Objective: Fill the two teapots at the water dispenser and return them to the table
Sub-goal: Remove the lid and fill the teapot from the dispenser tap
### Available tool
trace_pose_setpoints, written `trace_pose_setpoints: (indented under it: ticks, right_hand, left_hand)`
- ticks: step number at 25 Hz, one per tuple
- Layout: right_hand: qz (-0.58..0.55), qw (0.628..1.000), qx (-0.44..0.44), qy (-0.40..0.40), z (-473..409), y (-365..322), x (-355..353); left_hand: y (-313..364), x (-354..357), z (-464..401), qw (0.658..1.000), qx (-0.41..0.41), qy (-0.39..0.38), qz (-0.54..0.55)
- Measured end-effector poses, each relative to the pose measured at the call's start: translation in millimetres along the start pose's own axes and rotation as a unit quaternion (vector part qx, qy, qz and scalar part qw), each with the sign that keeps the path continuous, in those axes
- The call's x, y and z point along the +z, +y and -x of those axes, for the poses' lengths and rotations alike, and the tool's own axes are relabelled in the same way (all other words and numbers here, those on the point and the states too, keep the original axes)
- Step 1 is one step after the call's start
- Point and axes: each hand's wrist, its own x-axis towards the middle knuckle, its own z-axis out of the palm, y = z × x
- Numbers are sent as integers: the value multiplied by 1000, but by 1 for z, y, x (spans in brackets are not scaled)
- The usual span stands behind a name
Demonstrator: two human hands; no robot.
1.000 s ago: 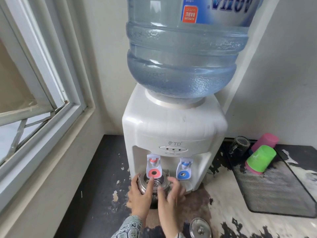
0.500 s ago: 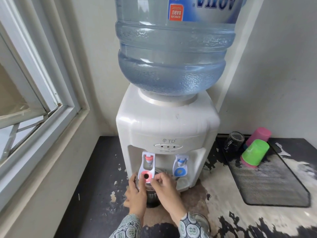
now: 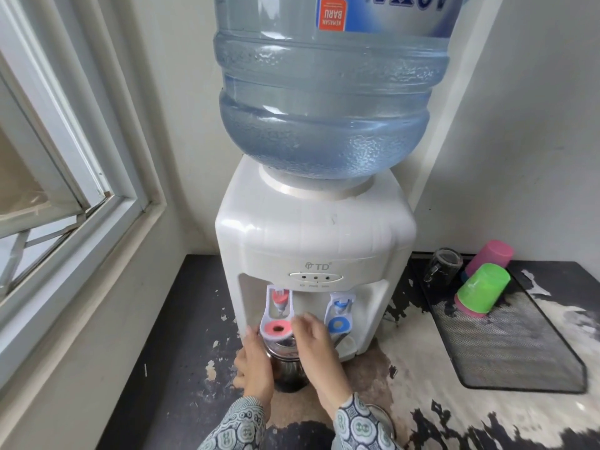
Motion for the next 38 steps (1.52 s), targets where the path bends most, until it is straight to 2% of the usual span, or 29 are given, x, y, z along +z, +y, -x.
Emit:
trace_pose_setpoints:
  ticks: [2, 3, 6, 8, 14, 19, 24, 29, 34, 38]
  right_hand:
    - [-64, 998, -16, -6, -2, -4, -5]
    - [-60, 998, -21, 1, -1, -1, -7]
    - [50, 992, -63, 95, 10, 31, -8]
    - [119, 982, -83, 123, 22, 52, -6]
    - [121, 979, -154, 58, 25, 64, -6]
    - [149, 977, -154, 17, 21, 72, 0]
    - [157, 979, -127, 7, 16, 78, 5]
    - [137, 985, -101, -1, 15, 82, 3]
    - [103, 993, -52, 7, 16, 85, 3]
    - [93, 995, -45, 4, 15, 85, 2]
  left_hand:
    - [0, -1, -2, 999, 32, -4, -15]
    - [0, -2, -3, 998, 49, -7, -24]
    - [-2, -3, -6, 998, 56, -3, -21]
    - [-3, -3, -6, 999, 49, 4, -13]
    - [-7, -4, -12, 999, 27, 5, 28]
    - [-7, -10, -16, 999, 15, 0, 36]
    - [-14, -10, -8, 996, 84, 8, -9]
    - [-26, -6, 4, 969, 237, -1, -74]
    - [-24, -5, 1, 947, 302, 17, -109]
    - [-24, -7, -1, 945, 307, 10, -116]
